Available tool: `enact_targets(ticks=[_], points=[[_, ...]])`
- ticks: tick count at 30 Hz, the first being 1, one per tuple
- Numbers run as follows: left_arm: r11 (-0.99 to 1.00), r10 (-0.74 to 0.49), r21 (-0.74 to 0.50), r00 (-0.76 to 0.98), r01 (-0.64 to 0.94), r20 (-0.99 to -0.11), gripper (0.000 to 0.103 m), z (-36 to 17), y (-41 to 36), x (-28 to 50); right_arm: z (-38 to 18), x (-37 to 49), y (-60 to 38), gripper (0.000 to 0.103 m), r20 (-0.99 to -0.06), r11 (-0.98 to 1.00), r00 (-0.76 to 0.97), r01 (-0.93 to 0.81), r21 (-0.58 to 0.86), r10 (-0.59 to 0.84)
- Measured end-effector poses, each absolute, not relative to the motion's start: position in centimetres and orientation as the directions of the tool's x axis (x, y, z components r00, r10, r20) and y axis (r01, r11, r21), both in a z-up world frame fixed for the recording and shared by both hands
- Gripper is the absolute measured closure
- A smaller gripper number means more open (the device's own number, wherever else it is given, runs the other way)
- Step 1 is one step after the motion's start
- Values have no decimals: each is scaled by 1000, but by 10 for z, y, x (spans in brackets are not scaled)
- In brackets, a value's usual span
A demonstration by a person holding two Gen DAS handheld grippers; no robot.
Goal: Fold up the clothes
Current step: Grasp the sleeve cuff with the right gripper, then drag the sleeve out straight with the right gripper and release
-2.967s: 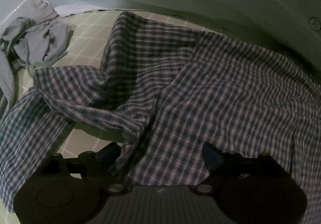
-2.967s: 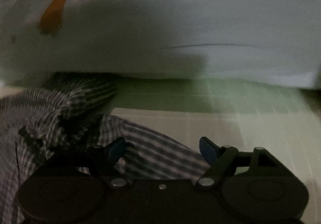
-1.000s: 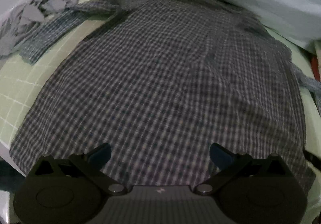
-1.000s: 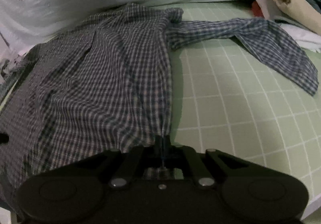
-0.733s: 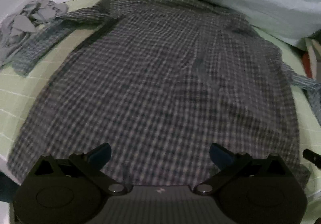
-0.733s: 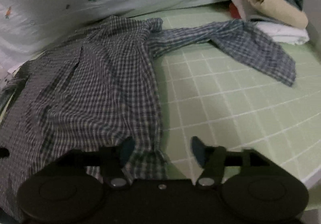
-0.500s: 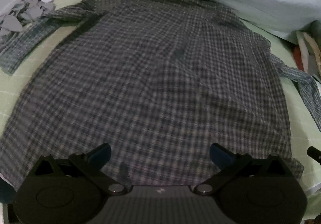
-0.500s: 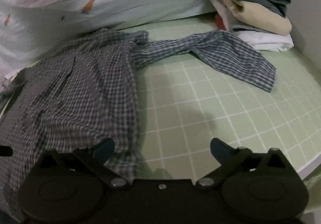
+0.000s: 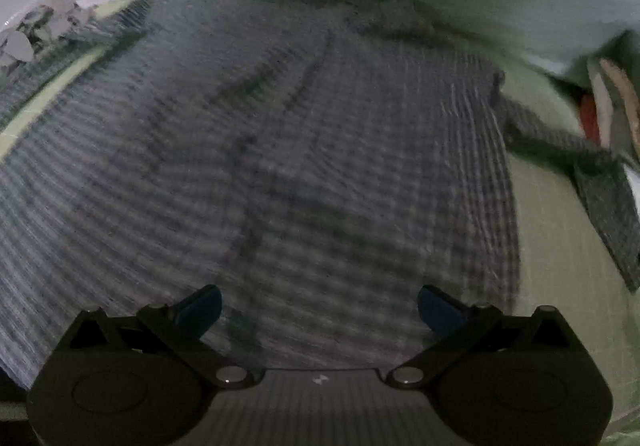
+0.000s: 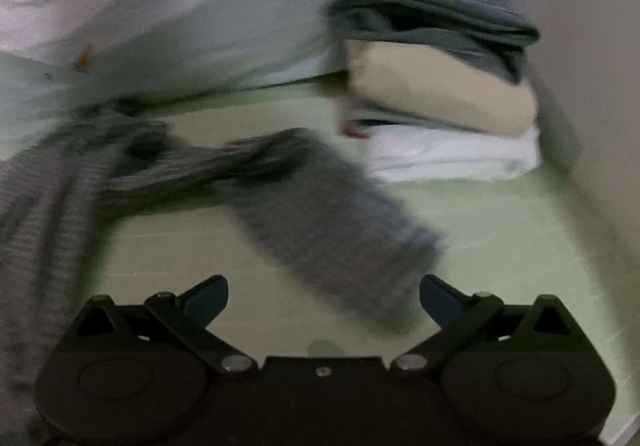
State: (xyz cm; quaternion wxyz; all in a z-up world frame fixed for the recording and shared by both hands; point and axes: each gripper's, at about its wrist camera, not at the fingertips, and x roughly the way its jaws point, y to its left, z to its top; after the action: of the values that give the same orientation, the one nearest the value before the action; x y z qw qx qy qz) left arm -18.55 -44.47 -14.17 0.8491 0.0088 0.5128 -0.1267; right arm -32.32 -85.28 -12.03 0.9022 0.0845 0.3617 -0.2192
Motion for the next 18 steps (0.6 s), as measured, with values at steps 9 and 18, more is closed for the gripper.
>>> enact_targets(ticks=[9, 18], points=[[969, -138, -35, 415, 246, -899, 0, -142, -491, -207, -134, -298, -942, 30, -753, 939, 628, 343, 40, -197], [984, -103, -33, 406, 175, -908, 0, -138, -500, -214, -149, -265, -944, 77, -799, 979, 593, 203, 27, -101]])
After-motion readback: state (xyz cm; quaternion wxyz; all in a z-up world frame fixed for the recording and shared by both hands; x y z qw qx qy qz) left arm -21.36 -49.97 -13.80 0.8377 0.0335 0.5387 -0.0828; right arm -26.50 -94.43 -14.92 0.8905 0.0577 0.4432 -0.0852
